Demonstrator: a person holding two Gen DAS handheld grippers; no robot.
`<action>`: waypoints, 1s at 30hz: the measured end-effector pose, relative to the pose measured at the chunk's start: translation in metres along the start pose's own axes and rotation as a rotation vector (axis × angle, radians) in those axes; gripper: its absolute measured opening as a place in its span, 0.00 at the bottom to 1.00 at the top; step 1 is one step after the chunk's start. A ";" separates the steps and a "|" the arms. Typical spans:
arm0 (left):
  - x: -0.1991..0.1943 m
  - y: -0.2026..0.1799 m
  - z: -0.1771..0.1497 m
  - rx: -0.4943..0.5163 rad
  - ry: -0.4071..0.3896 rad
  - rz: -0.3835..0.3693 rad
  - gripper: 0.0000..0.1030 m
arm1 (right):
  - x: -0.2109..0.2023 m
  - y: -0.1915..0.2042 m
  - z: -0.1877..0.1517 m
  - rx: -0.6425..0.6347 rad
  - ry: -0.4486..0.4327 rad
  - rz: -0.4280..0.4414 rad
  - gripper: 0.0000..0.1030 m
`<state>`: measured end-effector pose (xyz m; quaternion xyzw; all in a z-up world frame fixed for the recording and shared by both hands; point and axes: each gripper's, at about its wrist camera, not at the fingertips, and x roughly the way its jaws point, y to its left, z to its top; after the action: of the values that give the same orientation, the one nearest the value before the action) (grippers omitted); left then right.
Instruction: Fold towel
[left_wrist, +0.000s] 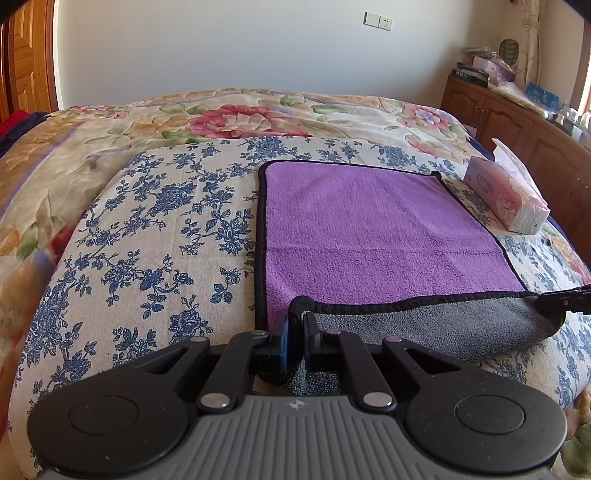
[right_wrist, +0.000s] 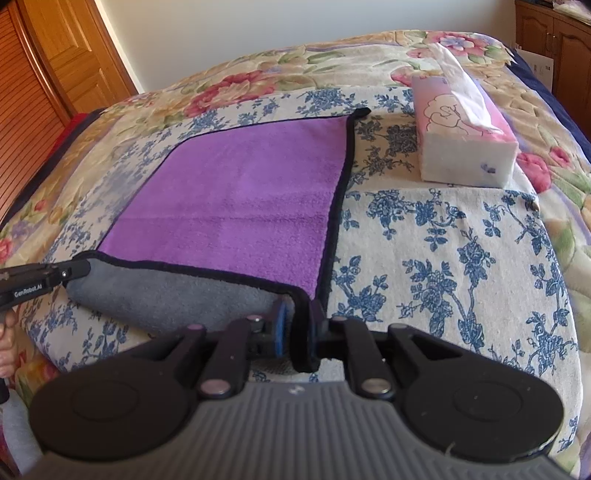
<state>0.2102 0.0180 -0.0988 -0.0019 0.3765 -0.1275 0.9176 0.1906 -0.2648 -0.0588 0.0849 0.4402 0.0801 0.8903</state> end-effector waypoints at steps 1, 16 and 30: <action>0.000 0.000 0.000 0.000 0.000 0.000 0.09 | 0.000 0.001 0.000 -0.006 0.003 0.001 0.13; -0.008 -0.003 0.004 -0.004 -0.054 -0.015 0.05 | -0.012 0.002 0.007 -0.015 -0.105 0.006 0.07; -0.024 -0.008 0.022 -0.015 -0.149 -0.044 0.05 | -0.022 0.007 0.020 -0.051 -0.227 0.012 0.07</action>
<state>0.2075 0.0136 -0.0657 -0.0265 0.3078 -0.1444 0.9401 0.1931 -0.2644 -0.0279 0.0733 0.3337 0.0863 0.9358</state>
